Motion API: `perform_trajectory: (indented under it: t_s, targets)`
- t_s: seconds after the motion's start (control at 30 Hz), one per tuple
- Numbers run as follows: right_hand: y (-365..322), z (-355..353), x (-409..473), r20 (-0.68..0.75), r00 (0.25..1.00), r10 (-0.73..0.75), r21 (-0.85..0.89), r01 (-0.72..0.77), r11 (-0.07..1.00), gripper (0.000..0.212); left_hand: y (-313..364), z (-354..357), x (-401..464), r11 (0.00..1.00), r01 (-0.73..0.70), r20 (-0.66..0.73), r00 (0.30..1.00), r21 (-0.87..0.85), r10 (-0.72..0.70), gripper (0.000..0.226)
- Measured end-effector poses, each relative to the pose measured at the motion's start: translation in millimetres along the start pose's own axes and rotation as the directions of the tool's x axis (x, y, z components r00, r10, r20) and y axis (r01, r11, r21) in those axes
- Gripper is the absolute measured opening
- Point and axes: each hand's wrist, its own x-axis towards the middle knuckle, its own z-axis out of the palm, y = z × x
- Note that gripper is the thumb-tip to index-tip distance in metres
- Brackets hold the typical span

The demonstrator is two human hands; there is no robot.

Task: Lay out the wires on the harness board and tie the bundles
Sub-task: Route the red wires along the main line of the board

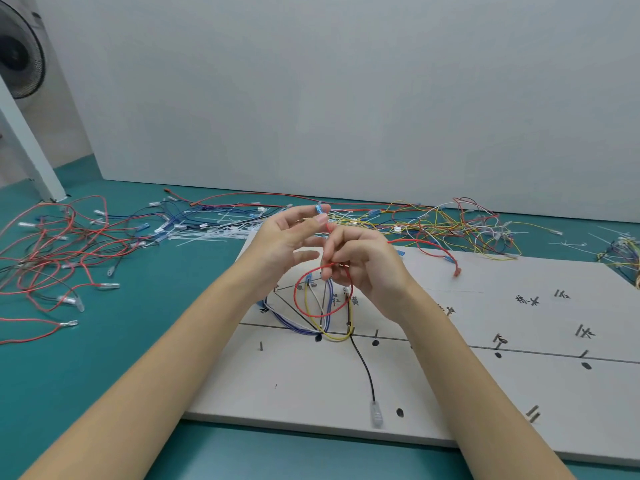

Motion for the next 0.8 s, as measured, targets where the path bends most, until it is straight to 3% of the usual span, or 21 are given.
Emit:
perform_trajectory:
  t_s: [0.13,0.33,0.47,0.6,0.8]
  targets:
    - [-1,2,-1,0.026,1.000,0.003,-0.109,0.000,0.994,0.013,5,-2,-1,0.999,-0.023,0.015,1.000,-0.031,0.023,0.019]
    - [-10,-7,-2,-0.039,0.996,-0.082,-0.148,0.075,0.986,0.023,17,-26,3,1.000,0.010,0.000,1.000,0.022,-0.010,0.023]
    - [-12,-15,-6,-0.042,0.994,-0.100,-0.207,0.089,0.974,0.024,28,-59,3,0.976,0.094,0.044,0.994,0.199,-0.104,0.025]
    - [-12,-18,-10,0.014,0.999,-0.032,-0.183,0.034,0.982,0.021,33,-91,-1,0.880,0.226,0.154,0.937,0.417,-0.313,0.032]
    - [-10,-15,-15,0.083,0.994,0.067,-0.173,-0.052,0.984,0.024,34,-117,-9,0.639,0.341,0.180,0.774,0.689,-0.607,0.032]
